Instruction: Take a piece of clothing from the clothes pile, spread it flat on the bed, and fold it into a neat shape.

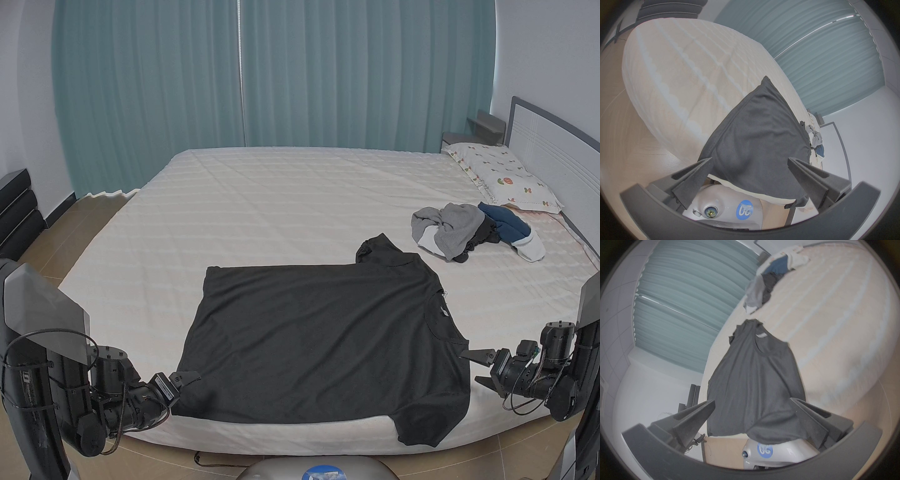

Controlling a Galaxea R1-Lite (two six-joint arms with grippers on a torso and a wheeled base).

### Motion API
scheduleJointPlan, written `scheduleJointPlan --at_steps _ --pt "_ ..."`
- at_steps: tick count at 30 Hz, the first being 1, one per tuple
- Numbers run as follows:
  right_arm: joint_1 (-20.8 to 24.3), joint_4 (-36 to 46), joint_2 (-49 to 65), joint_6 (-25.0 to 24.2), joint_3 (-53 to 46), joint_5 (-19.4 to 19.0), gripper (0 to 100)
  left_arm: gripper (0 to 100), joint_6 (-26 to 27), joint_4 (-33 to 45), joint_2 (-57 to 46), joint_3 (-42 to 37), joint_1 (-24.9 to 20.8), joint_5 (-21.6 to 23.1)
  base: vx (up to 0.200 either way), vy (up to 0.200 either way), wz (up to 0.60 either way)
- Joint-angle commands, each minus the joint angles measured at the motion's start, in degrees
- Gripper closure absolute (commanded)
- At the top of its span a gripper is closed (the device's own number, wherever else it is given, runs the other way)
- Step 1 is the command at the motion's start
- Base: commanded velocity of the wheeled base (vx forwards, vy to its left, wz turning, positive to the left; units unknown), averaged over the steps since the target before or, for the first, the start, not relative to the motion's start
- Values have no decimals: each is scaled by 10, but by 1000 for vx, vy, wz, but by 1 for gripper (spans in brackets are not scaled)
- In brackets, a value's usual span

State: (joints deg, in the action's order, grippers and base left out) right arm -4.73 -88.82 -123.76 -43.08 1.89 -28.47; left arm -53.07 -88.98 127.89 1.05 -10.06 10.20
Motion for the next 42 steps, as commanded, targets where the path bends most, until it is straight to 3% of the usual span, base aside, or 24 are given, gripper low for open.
scheduleJointPlan --at_steps 1,12,17,26,32,36,42 --pt "-7 -11 -41 0 -16 -13 0 0 -5 -8 -10 -9 -2 3 0 0 0" --pt "-5 -11 -50 0 -19 -19 0 0 -33 -7 -13 -9 -52 -1 0 -18 0" --pt "-5 -11 -48 6 -19 -18 0 0 -32 -6 -20 -9 -52 -3 0 -200 0" --pt "3 -9 -47 8 -19 -13 0 0 -15 18 -77 -9 -22 -17 0 0 0" --pt "2 -9 -49 12 -19 -13 0 0 91 94 -119 -7 44 0 0 0 0" --pt "2 -9 -49 12 -19 -13 0 0 174 173 -134 -7 111 104 0 0 0" --pt "3 -9 -53 12 -19 -13 0 0 216 193 -98 -3 124 132 0 0 0"
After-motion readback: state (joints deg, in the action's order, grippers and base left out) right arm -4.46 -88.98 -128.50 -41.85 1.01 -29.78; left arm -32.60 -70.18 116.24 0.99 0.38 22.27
